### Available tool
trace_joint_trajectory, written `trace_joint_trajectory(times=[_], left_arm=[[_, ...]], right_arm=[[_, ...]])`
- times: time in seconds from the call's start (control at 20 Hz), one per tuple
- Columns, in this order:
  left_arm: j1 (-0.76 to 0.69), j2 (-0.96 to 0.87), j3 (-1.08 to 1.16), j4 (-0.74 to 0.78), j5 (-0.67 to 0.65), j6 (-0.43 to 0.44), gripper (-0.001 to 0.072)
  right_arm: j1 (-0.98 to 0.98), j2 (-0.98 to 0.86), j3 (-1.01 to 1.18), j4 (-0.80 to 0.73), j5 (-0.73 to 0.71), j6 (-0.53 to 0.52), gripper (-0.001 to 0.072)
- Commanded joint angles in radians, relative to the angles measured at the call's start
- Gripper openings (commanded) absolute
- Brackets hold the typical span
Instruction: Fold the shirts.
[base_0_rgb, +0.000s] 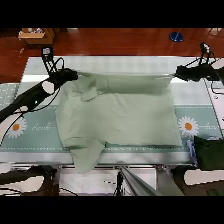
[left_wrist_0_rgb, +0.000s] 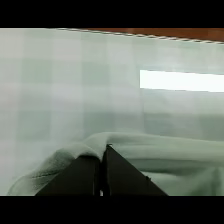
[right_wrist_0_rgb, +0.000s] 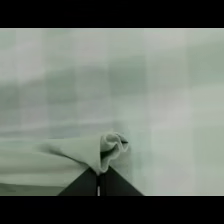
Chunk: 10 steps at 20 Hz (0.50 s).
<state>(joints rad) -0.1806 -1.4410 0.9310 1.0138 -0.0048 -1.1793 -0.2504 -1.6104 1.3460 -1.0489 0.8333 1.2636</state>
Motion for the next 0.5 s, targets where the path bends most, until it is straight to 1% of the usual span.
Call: trace_joint_trajectory(times=[0.0,0.1,0.15,0.2,0.3,0.4,0.45], left_arm=[[0.012,0.05,0.001,0.001,-0.159,0.145,0.0025],[0.046,0.106,0.001,0.009,-0.382,0.144,0.0024],[0.064,0.123,0.001,0.012,-0.495,0.115,0.0024],[0.084,0.132,0.001,0.019,-0.611,0.056,0.0024],[0.113,0.13,0.0,0.067,-0.791,-0.049,0.0023],[0.118,0.116,0.0,0.147,-0.873,-0.138,0.0023],[0.117,0.106,0.0,0.162,-0.889,-0.161,0.0023]], right_arm=[[-0.027,0.037,0.002,-0.007,0.138,-0.013,0.0023],[-0.047,0.069,0.001,-0.073,0.272,-0.012,0.0023],[-0.056,0.075,0.001,-0.091,0.321,0.023,0.0023],[-0.06,0.075,0.001,-0.089,0.374,0.05,0.0023],[-0.052,0.071,0.0,-0.123,0.468,0.06,0.0023],[-0.04,0.067,-0.014,-0.156,0.499,0.062,0.0023],[-0.036,0.067,-0.029,-0.163,0.496,0.065,0.0023]])
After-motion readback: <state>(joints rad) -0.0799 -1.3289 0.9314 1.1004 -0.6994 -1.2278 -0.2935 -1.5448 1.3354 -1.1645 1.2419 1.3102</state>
